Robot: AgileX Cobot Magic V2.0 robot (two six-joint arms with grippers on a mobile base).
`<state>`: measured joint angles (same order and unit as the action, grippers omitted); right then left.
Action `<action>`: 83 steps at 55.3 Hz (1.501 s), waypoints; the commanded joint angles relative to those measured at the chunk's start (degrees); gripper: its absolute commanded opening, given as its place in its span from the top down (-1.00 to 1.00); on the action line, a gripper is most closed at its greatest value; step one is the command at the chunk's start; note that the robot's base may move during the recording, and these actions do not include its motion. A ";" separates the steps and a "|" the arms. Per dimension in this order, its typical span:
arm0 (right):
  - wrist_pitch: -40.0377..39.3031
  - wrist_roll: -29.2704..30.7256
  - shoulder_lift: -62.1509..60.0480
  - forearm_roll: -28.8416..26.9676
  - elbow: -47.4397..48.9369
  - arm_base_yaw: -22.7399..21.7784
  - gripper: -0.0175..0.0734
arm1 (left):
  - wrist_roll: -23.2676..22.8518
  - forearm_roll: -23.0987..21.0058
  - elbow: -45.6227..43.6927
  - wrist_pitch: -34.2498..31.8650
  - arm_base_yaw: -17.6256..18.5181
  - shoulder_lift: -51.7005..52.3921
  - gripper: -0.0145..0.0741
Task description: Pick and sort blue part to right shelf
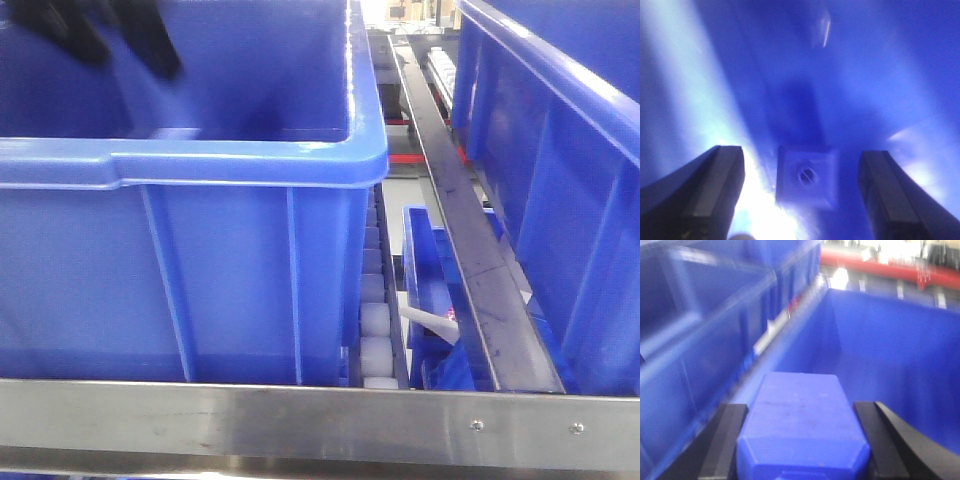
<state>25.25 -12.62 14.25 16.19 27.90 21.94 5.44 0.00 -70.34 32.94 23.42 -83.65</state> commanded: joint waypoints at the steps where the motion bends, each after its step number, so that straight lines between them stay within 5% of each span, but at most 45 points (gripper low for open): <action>1: -0.56 -2.45 0.65 1.08 3.71 -0.19 0.21 | -0.19 -1.89 3.27 -5.05 0.31 9.13 -0.39; 21: 20.34 -17.15 7.13 10.37 16.13 -0.19 0.21 | -0.19 -2.30 23.66 -13.19 0.31 32.98 0.03; 32: 29.23 -17.62 17.47 12.26 25.15 -0.19 0.21 | -0.19 -2.30 30.09 -14.18 0.31 41.73 0.40; 45: 34.73 -16.76 34.52 12.22 34.35 -0.19 0.21 | -0.19 -2.39 32.48 -13.98 0.31 46.89 0.39; 57: 35.68 -9.75 46.02 5.51 41.63 -3.34 0.21 | -0.19 -2.39 32.48 -11.55 0.31 47.39 0.39; 68: 33.96 3.04 50.35 -7.85 43.04 -15.64 0.21 | -0.19 -2.39 32.48 -10.74 0.74 48.02 0.39; 83: 27.22 17.71 57.35 -19.99 43.04 -28.88 0.21 | -0.19 -2.39 32.48 -11.01 8.13 49.13 0.39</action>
<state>57.90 1.49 70.30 -1.56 68.76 -4.60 5.54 -1.81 -36.13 26.35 29.09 -34.61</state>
